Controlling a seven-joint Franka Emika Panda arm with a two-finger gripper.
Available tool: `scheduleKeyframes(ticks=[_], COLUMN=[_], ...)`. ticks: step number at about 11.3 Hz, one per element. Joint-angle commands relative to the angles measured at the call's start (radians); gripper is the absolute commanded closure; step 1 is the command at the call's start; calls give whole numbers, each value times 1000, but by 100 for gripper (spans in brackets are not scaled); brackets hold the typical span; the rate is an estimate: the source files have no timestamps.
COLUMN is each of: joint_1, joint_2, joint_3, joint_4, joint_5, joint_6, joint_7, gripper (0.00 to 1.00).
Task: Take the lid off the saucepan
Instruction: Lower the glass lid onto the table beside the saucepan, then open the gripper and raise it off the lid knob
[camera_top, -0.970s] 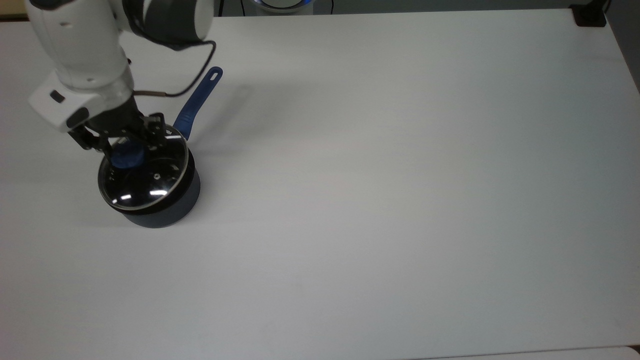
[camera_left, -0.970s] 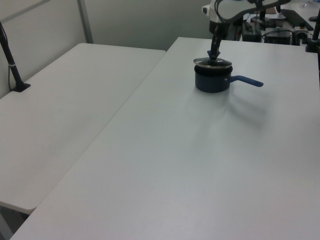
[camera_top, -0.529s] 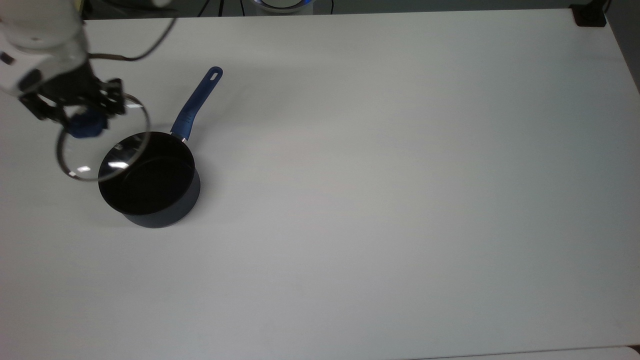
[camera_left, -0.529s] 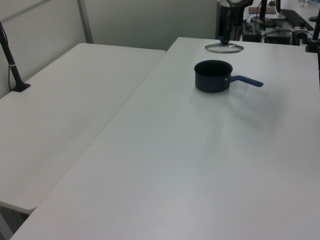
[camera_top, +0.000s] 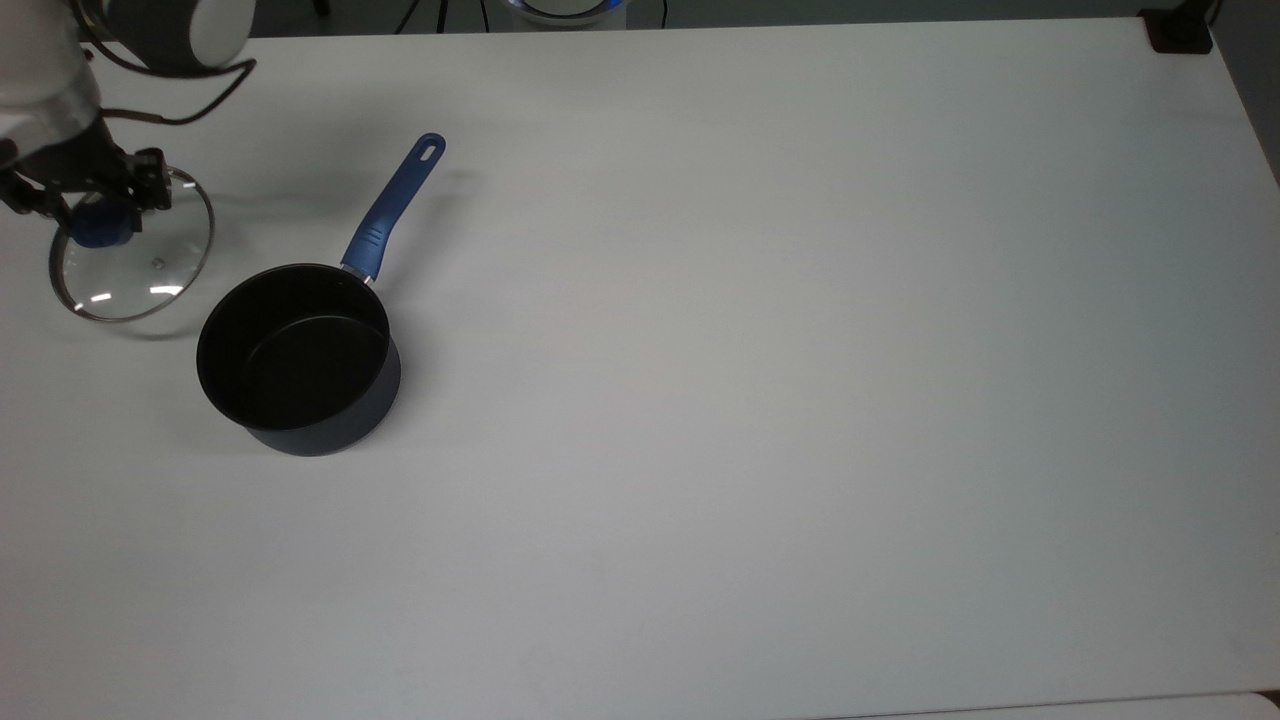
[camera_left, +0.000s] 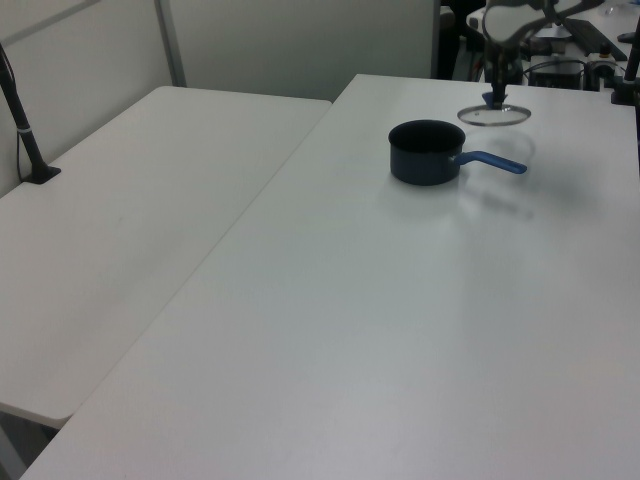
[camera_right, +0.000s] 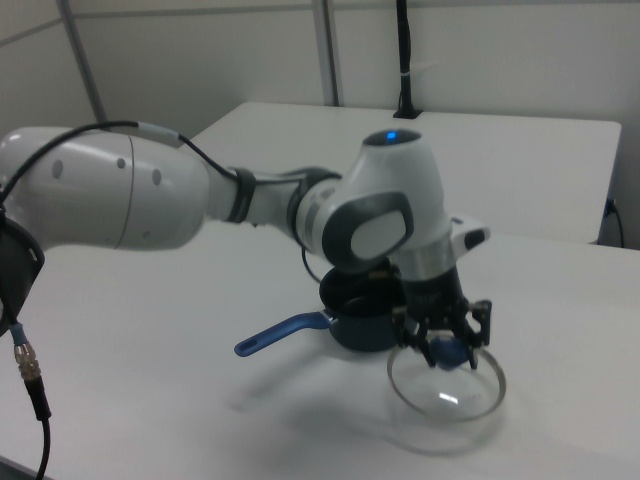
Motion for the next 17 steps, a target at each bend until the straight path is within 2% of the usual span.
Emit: scheduleKeyframes(ticks=[1,3,4,5,7,9,10,11,13,15,16,17], joint_1=[20,27,28,28,27,27,27,30,52,109,140,152], joint_2=[-31,-22,-16,-13,-7,-7,-7,-16,-78,-143,-171,-206], joint_3=[-9,-9,-7,-7,-7,-4,-4,-4,8,20,31,63], joint_4=[-158,-168,-168,-168,-166,-166,-165,-157,-117,-47,-24,-13], joint_5=[-66,-68,-68,-68,-68,-62,-54,-54,-45,-39,-39,-37], joint_6=[149,163,163,163,154,143,143,137,29,-105,-171,-232], joint_7=[-8,-2,-1,-1,-1,2,10,46,205,475,554,586], gripper=[50,50,45,31,15,13,0,0,0,0,0,0])
